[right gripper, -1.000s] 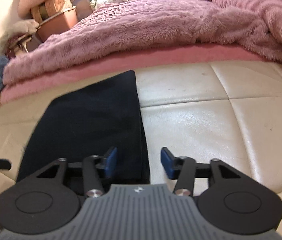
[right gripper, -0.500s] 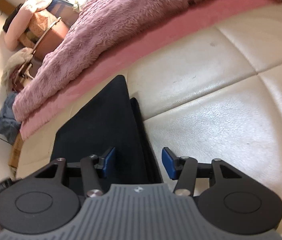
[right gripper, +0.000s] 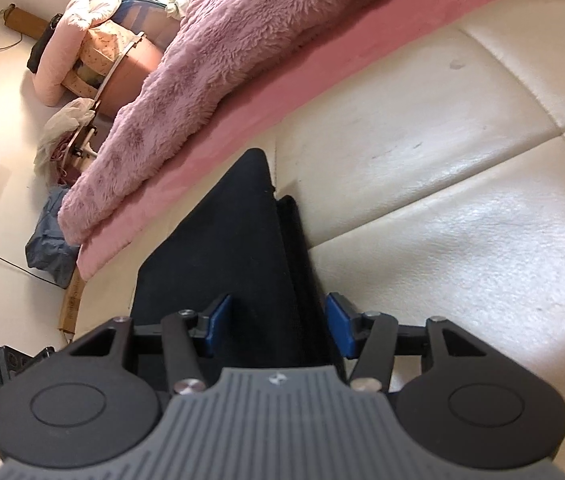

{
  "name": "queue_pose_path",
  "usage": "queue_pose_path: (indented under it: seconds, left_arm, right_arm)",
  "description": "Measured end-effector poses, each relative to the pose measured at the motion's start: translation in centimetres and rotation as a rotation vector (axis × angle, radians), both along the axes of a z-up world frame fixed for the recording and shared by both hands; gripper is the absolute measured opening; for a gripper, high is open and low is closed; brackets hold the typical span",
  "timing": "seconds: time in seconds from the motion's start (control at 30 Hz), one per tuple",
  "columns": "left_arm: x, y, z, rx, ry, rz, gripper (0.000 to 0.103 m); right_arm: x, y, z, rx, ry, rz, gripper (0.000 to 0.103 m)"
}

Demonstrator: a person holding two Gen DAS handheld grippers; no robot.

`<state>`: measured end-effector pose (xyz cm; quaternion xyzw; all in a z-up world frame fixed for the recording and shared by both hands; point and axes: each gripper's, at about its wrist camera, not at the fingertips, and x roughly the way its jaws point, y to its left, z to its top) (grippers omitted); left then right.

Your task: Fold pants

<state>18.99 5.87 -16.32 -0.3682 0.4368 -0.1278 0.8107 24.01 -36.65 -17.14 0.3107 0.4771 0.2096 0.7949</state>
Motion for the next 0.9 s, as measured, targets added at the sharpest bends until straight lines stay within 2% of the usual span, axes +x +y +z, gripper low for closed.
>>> queue_pose_path:
  seconds: [0.07,0.1,0.13,0.17,0.37,0.47,0.67,0.9]
  left_arm:
    - [0.0,-0.2,0.1,0.018,0.002,0.006,0.068]
    - [0.0,-0.2,0.1,0.023,0.0,0.006,0.067]
    - [0.0,-0.2,0.1,0.027,0.0,0.008,0.062]
    - [-0.1,-0.1,0.1,0.032,0.005,0.014,0.05]
    - [0.0,0.8,0.1,0.013,0.028,0.021,0.021]
    - [0.0,0.5,1.2,0.073,0.003,0.002,0.019]
    - [0.4,2.0,2.5,0.125,-0.006,-0.015,0.019]
    - [1.7,6.4,4.6,0.197,-0.029,-0.025,0.018]
  right_arm:
    - [0.2,0.4,0.0,-0.003,-0.004,0.013,0.048]
    - [0.2,0.5,0.1,-0.006,-0.003,0.017,0.046]
    - [0.2,0.8,0.1,-0.016,-0.002,0.022,0.038]
    - [0.2,1.0,0.2,-0.02,0.002,0.028,0.036]
    - [-0.1,1.8,0.5,-0.033,0.013,0.02,0.025]
    - [-0.3,2.0,0.9,-0.034,0.022,0.008,0.02]
    - [-1.2,3.9,1.9,-0.045,0.016,0.002,0.017]
    - [-0.7,8.7,2.6,-0.031,0.005,0.033,0.016]
